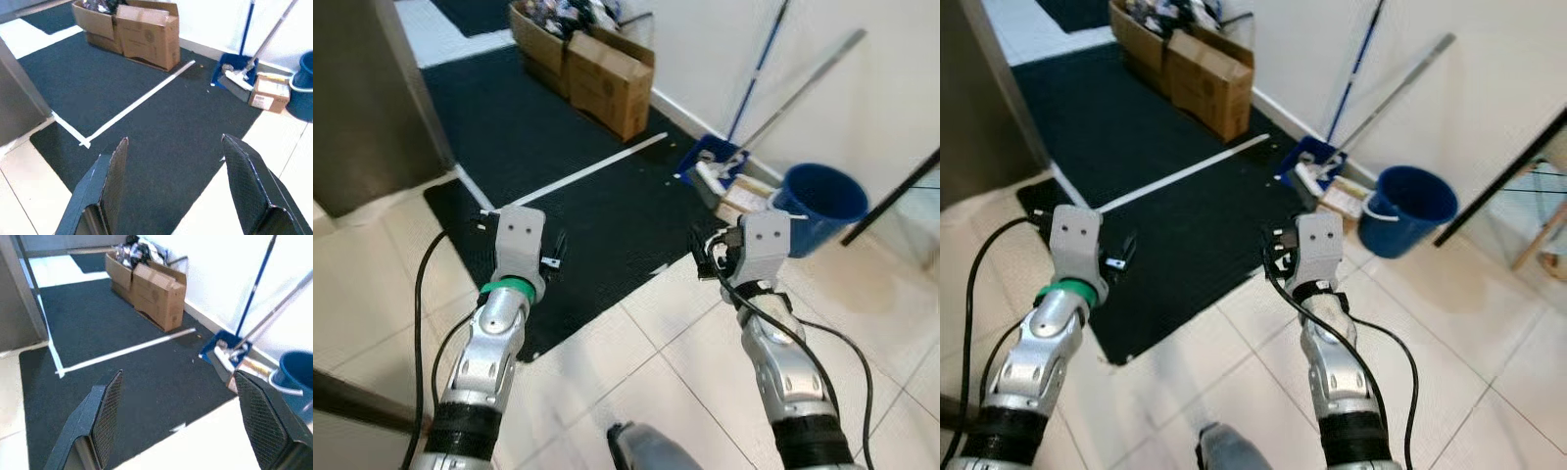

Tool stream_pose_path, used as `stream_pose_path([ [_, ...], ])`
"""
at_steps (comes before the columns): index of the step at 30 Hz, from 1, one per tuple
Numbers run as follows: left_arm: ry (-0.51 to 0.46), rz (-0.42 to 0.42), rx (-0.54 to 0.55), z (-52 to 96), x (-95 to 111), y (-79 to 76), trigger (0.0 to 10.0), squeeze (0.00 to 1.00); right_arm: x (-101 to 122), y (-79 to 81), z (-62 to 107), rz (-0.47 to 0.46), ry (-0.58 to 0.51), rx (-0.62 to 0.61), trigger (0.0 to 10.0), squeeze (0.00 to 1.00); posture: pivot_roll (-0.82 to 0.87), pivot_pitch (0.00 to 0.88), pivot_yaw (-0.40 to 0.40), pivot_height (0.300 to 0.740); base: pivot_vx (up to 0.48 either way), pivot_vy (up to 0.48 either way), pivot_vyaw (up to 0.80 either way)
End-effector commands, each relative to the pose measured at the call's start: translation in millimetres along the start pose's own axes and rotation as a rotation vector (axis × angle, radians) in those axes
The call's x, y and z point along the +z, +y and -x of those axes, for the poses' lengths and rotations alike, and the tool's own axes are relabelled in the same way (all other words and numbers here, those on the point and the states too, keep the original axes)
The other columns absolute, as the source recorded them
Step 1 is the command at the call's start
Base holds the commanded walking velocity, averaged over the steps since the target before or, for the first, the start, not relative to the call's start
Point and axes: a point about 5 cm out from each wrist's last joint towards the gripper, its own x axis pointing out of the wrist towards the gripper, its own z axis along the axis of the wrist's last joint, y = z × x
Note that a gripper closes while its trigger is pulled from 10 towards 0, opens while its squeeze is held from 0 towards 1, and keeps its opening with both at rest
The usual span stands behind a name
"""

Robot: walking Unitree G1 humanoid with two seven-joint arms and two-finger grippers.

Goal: Setting the table

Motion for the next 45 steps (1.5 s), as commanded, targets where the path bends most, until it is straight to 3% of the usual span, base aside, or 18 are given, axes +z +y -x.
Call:
stream_pose_path([
  [1,0.022,0.000,-0.003,1.2,-6.1,-0.8,10.0,0.00,-4.6,-1.6,1.3,-0.005,0.018,-0.007,10.0,0.00,-0.18,0.000,0.045,0.740,0.000,0.000,-0.80],
  [45,0.027,0.009,0.000,1.8,-8.1,-4.6,10.0,0.00,-5.5,-2.4,2.7,0.000,0.026,-0.004,10.0,0.00,-0.18,0.000,0.032,0.740,0.000,0.000,-0.80],
])
